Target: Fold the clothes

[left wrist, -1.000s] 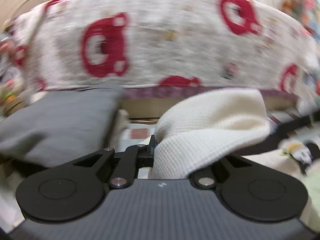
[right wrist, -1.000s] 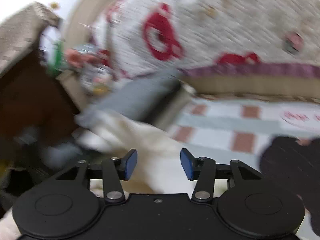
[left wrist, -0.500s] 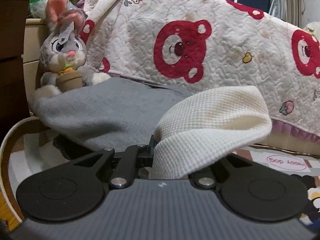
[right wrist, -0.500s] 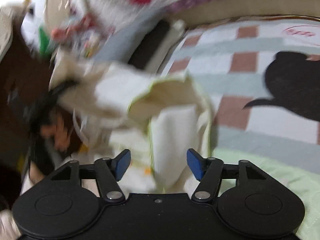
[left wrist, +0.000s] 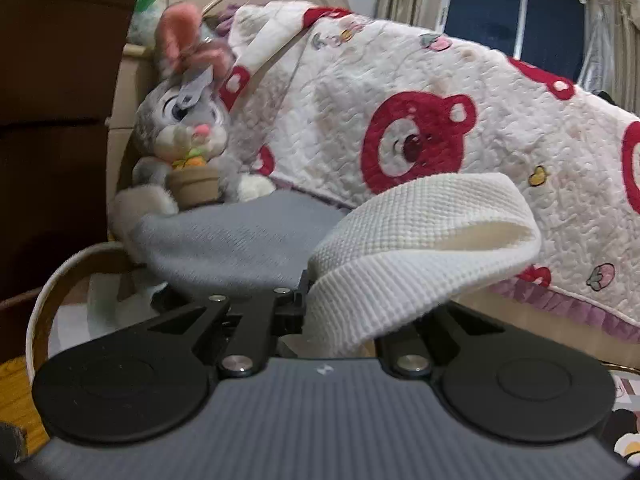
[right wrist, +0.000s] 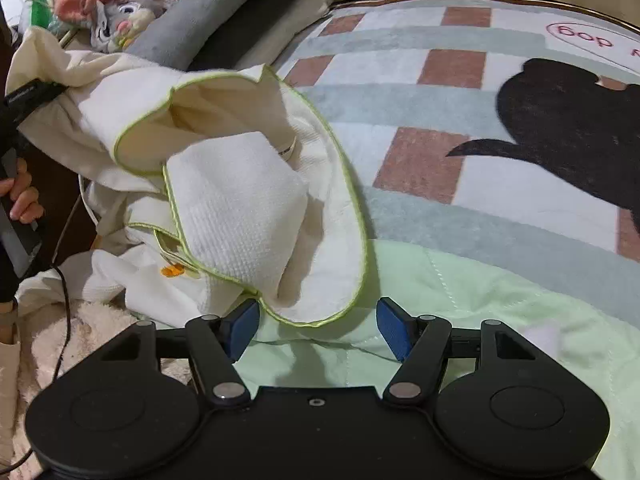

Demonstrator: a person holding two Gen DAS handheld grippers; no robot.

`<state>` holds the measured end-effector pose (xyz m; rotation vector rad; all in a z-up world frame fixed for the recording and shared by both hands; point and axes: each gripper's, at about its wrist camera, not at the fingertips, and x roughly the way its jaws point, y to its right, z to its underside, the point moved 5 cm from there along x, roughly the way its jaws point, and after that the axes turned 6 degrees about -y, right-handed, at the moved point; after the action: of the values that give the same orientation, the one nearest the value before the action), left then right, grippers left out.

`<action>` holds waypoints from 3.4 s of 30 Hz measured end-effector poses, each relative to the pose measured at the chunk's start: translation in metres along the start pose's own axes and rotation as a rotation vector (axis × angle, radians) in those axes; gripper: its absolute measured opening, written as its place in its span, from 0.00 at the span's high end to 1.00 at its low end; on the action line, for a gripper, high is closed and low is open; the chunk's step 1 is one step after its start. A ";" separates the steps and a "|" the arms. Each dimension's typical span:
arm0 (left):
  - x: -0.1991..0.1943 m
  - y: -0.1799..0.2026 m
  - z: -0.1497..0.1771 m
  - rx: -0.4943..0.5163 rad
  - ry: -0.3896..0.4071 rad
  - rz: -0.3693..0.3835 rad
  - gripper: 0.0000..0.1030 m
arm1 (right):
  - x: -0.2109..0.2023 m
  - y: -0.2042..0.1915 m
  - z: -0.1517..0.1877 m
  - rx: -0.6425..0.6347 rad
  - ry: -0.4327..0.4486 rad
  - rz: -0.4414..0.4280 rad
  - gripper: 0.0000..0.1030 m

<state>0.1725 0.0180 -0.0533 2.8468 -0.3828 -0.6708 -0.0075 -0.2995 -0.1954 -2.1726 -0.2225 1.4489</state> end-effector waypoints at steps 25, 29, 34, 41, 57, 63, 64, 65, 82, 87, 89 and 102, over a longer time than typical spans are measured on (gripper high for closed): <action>-0.047 0.038 -0.062 0.032 0.221 0.141 0.90 | -0.154 -0.053 -0.136 -0.230 0.701 0.373 0.91; -0.026 0.037 -0.057 0.044 0.172 0.079 0.90 | -0.099 -0.047 -0.152 -0.212 0.600 0.296 0.83; -0.005 0.019 -0.028 0.021 0.087 0.032 0.90 | -0.026 -0.029 -0.132 -0.056 0.398 0.190 0.71; 0.002 0.006 -0.020 0.010 0.089 0.014 0.90 | 0.000 0.012 -0.092 0.287 0.277 0.025 0.33; -0.007 0.006 -0.010 0.096 0.078 -0.021 0.90 | 0.031 -0.046 -0.088 0.003 0.386 0.084 0.85; -0.046 0.021 -0.046 0.145 0.152 -0.024 0.90 | -0.057 -0.059 -0.087 -0.016 0.581 0.070 0.89; -0.056 0.028 -0.059 0.165 0.180 -0.022 0.90 | -0.070 -0.063 -0.090 -0.027 0.611 0.076 0.89; -0.067 0.036 -0.071 0.186 0.208 -0.013 0.90 | -0.085 -0.068 -0.092 -0.034 0.645 0.076 0.89; -0.182 0.151 -0.126 0.172 0.387 0.240 0.90 | -0.341 -0.042 -0.062 -0.156 1.001 0.318 0.89; -0.193 0.194 -0.126 0.108 0.386 0.389 0.90 | -0.423 -0.034 -0.027 -0.229 1.016 0.391 0.89; -0.197 0.207 -0.127 0.100 0.382 0.441 0.90 | -0.454 -0.028 -0.010 -0.238 1.015 0.390 0.89; -0.247 0.255 -0.135 -0.041 0.243 0.858 0.90 | -0.597 -0.014 0.061 -0.303 1.109 0.307 0.89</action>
<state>-0.0310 -0.1345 0.2288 2.3238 -1.3851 -0.1502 -0.3086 -0.5103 0.2788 -2.9916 0.3202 0.1498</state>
